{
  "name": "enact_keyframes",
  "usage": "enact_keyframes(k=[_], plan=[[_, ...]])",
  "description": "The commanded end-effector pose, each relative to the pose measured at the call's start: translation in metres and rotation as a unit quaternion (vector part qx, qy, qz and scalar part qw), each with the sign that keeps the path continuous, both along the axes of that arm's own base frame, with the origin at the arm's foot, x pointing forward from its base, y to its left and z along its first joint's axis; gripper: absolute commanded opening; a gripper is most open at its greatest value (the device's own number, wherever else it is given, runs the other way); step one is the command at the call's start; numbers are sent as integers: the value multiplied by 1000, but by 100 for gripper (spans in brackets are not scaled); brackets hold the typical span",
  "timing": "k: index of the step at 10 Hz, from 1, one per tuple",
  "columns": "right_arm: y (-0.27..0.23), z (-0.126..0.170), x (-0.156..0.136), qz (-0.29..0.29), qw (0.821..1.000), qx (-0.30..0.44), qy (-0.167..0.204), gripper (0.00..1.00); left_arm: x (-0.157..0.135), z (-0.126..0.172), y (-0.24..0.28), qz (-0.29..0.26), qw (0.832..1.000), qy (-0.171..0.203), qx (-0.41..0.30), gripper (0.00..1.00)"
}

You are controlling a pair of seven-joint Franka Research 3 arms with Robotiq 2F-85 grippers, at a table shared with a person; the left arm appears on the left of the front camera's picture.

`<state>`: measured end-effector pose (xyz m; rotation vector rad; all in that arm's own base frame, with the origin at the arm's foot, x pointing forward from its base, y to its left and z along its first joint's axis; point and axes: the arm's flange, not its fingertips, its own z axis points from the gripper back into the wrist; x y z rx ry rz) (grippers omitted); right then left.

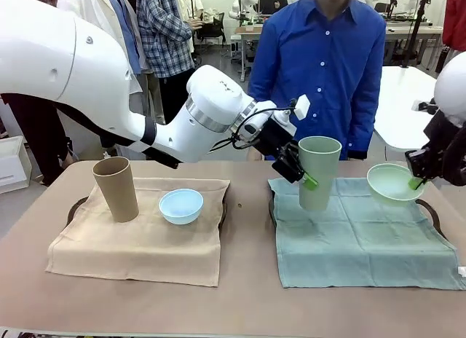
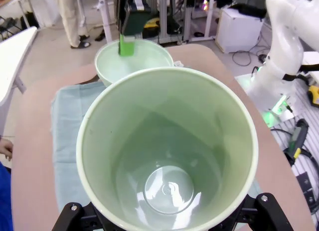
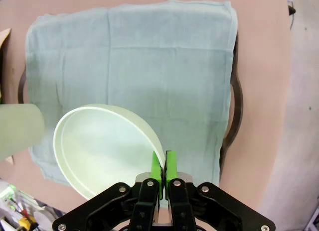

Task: Set up a tray with a mat and arrange the tableware.
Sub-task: Place the Picnic Bowl and Reusable plastic cup back onto the Handle tray in front of the human's position.

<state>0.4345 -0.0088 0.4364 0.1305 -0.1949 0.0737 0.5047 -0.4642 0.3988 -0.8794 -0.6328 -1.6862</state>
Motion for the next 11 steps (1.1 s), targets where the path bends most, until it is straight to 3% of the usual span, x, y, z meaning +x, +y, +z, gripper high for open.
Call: enact_keyframes(k=[1, 3, 7, 11], plan=[[-3, -13, 10, 4, 1000, 3, -9, 4, 11, 1, 3, -8, 999, -45, -30, 85], [-7, -16, 10, -6, 1000, 11, -11, 4, 15, -8, 1, -17, 997, -71, -32, 85], [-3, -15, 8, -7, 1000, 0, 2, 4, 17, -2, 2, -8, 999, -50, -18, 85], [1, -52, 42, 52, 999, 14, 3, 4, 25, -23, -4, -11, 998, -58, -22, 85]])
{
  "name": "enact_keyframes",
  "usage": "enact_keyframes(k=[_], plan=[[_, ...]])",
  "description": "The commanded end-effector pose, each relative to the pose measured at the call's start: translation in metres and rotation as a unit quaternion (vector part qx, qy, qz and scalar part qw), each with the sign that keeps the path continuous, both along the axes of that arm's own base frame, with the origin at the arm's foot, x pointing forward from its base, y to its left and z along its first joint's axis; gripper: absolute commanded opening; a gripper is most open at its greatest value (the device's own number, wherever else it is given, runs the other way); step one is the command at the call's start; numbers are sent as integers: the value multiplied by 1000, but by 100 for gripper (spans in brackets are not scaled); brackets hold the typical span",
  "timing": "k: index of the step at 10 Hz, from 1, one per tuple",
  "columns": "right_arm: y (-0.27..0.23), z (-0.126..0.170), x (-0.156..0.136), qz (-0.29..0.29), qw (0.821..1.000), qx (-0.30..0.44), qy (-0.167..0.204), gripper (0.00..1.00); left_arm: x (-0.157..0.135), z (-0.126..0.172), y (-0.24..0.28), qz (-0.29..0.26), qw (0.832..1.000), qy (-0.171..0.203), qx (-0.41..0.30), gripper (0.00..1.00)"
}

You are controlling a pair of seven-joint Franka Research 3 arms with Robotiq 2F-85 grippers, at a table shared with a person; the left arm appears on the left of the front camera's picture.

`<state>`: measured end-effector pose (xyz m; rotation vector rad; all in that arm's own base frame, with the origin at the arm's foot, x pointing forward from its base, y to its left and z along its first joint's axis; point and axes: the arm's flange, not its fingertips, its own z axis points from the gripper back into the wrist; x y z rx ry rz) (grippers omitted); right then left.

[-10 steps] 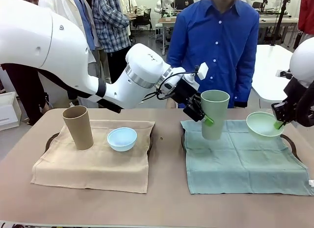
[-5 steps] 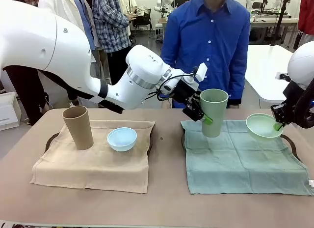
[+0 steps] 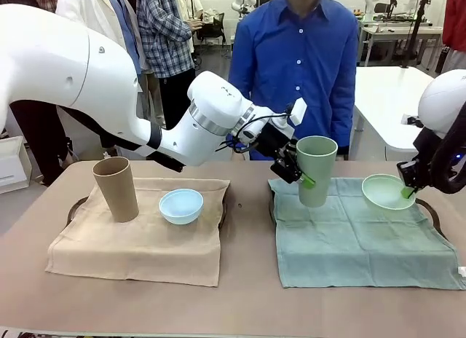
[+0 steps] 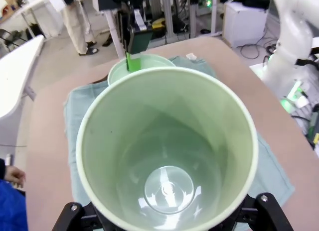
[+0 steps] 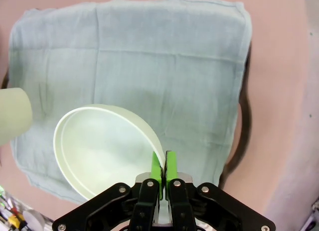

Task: Set up a tray with a mat and arrange the tableware.
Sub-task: Place the Picnic Bowl and Reusable plastic cup back onto the Handle tray in front of the human's position.

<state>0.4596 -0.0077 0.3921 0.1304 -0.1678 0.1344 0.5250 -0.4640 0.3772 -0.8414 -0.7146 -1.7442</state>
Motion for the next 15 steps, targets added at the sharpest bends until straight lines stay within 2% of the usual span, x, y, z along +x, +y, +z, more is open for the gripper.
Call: enact_keyframes(k=[1, 5, 8, 9, 10, 11, 12, 13, 15], plan=[[-1, -14, 23, 24, 999, 20, -8, 4, 6, -9, -8, -6, 1000, -21, 4, 85], [6, -41, 43, 25, 999, 24, 10, 4, 25, -41, -20, -8, 999, -35, 13, 85], [6, -54, 49, 22, 999, 22, 22, 4, 30, -46, -24, -9, 999, -38, 14, 85], [4, -54, 50, 22, 999, 20, 19, 30, 32, -47, -24, -7, 999, -39, 9, 100], [3, -51, 49, 22, 1000, 17, 14, 64, 33, -46, -24, -8, 999, -36, 8, 100], [3, -44, 45, 21, 1000, 14, 7, 89, 32, -44, -24, -7, 999, -34, 10, 100], [3, -36, 41, 13, 1000, 9, -1, 84, 32, -43, -23, -6, 999, -28, 15, 100], [2, -28, 36, 5, 1000, 1, -7, 100, 31, -42, -21, -5, 999, -20, 30, 100], [-5, -10, 25, -10, 1000, -7, -15, 100, 30, -40, -11, 10, 998, 4, 61, 100]])
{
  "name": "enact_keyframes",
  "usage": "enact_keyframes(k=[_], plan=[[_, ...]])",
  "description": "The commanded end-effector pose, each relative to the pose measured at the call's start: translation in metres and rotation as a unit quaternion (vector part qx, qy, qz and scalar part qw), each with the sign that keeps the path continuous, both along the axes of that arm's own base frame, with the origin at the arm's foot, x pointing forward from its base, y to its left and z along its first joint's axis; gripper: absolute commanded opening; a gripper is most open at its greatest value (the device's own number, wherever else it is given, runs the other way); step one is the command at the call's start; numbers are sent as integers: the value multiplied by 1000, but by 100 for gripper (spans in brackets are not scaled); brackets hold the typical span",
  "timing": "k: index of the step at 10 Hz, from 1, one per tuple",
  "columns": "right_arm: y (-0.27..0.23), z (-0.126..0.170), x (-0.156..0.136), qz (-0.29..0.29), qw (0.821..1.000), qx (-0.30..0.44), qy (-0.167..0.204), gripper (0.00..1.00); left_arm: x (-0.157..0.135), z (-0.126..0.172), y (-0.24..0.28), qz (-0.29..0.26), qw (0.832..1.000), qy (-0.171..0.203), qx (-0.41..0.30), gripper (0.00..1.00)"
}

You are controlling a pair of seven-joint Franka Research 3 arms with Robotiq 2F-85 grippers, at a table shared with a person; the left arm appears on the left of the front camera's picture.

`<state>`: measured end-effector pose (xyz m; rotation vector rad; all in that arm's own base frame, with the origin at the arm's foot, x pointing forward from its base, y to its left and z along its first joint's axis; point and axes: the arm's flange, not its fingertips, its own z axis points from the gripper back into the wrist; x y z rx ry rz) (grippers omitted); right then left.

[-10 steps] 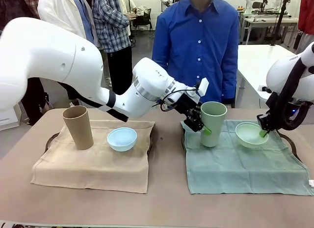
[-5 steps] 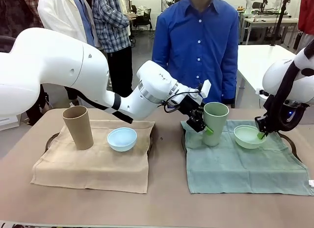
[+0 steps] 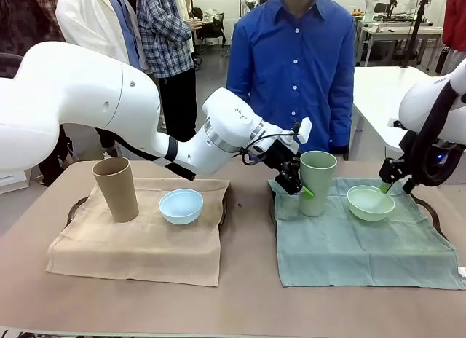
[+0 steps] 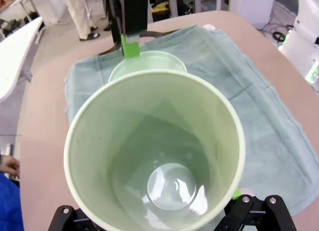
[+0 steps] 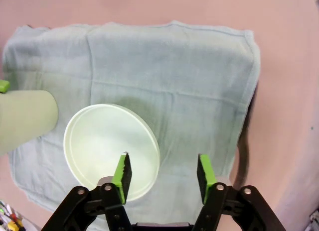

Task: Set up a tray with a mat and arrange the tableware.
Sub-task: Place the Picnic Bowl and Reusable plastic cup back onto the Handle tray in front of the human's position.

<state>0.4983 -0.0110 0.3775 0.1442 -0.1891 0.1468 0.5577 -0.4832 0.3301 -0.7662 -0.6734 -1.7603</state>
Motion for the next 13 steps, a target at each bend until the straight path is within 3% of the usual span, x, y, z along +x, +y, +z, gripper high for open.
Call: enact_keyframes(k=[1, 4, 7, 9, 10, 12, 13], plan=[[-9, 15, -20, -23, 1000, -18, -5, 100, -1, 5, 16, 9, 998, 29, 49, 100], [-25, 41, -42, -29, 999, -10, -14, 100, -7, 16, 40, 54, 990, 71, 109, 100], [-36, 69, -69, -20, 999, -19, -31, 100, -40, 70, 66, 157, 959, 81, 223, 100], [-37, 88, -89, -18, 999, -29, -40, 100, -61, 104, 93, 293, 906, 87, 292, 100], [-38, 95, -94, -48, 998, -37, -25, 100, -64, 118, 104, 363, 875, 92, 306, 100], [-40, 109, -105, -78, 996, -39, -4, 100, -70, 144, 131, 461, 815, 116, 330, 100], [-40, 116, -113, -92, 995, -41, 0, 100, -81, 157, 148, 490, 794, 119, 340, 100]])
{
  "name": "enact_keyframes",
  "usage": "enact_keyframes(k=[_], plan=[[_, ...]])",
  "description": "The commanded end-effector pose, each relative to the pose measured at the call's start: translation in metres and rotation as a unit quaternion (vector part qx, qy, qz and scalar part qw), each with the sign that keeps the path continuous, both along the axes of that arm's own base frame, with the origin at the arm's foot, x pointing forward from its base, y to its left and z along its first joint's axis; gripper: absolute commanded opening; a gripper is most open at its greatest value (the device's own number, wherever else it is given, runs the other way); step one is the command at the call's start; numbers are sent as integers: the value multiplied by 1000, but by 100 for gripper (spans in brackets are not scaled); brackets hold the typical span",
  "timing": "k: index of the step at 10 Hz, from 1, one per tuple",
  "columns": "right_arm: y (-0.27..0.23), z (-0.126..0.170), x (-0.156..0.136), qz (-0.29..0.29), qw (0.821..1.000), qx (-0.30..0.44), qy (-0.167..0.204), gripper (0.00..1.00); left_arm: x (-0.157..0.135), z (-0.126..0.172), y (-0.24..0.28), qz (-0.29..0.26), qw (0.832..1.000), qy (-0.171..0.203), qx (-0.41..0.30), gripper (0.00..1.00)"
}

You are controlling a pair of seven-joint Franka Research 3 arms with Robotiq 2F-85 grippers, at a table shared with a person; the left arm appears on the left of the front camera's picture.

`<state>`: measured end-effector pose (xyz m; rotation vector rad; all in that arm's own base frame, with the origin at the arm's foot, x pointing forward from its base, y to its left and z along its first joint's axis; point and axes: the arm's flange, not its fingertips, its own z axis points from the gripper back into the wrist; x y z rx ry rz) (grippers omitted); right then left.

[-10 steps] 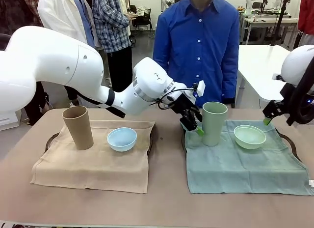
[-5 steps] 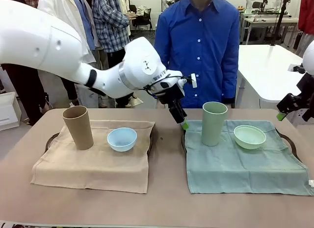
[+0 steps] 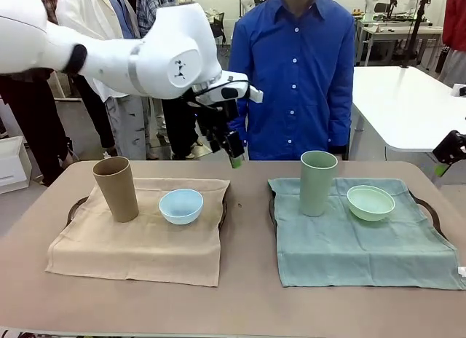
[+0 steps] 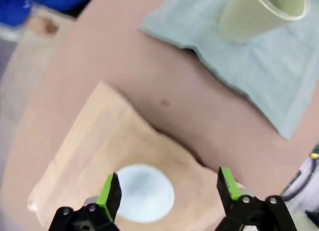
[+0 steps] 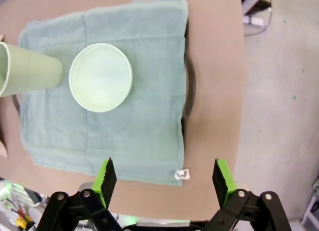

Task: Set up a tray with a mat and arrange the tableware.
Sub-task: Place the Picnic Bowl and Reusable plastic cup back onto the Handle tray in front of the human's position.

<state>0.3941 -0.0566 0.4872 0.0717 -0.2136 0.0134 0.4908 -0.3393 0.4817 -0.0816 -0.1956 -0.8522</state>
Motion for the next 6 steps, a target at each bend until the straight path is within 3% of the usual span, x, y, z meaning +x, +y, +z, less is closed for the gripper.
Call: enact_keyframes(k=[1, 4, 6], plan=[[5, 15, -18, -35, 999, -11, 13, 100, -29, 20, 19, 45, 998, 17, 28, 100], [13, 36, -49, -25, 999, -13, 24, 100, -70, 51, 53, 18, 998, 67, -4, 100], [20, 40, -61, -9, 999, -5, 34, 100, -107, 72, 67, 18, 998, 53, -26, 100]])
